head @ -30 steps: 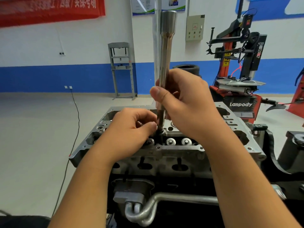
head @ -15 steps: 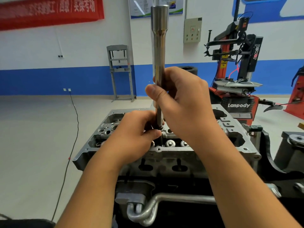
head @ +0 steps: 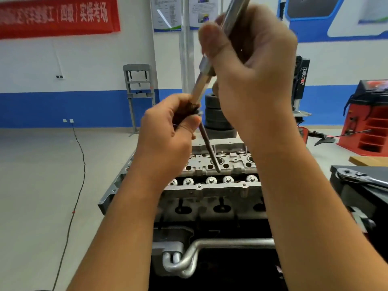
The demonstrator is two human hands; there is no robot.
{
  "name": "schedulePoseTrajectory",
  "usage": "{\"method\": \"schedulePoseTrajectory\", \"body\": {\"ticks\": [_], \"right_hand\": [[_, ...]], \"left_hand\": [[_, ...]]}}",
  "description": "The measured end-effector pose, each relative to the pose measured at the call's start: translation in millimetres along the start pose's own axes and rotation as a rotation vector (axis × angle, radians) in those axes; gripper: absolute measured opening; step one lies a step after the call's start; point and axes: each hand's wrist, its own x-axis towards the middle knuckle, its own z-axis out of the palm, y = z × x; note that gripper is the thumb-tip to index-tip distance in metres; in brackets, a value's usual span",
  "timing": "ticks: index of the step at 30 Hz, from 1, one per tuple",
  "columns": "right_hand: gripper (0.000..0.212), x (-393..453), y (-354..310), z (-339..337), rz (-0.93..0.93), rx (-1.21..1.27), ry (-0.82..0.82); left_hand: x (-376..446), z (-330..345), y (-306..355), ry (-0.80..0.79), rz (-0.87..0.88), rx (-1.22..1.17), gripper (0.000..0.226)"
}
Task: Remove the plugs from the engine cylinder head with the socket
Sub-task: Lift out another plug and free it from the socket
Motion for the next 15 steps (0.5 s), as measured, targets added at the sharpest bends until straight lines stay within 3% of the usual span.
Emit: {"method": "schedulePoseTrajectory", "body": {"ticks": [3, 8, 11, 15], "right_hand": [[0.035, 23, -16, -2, 0.082, 0.063, 0.008], [0.019, 16, -22, -45, 0.483, 0.095, 0.121], [0.024, -11, -16, -93, 0.832, 0.139, -0.055], [0.025, -71, -16, -166, 1.069, 0.189, -0.214]], "left_hand": [[8, -4, 13, 0.120, 0.027, -0.130, 0.018], [-2, 24, 25, 0.107, -0.090, -0.228, 0.019], [-20, 52, 41, 0.051, -0.110, -0.301, 0.020], [-55, 111, 80, 0.000, -0.167, -0.441, 0.018]]}}
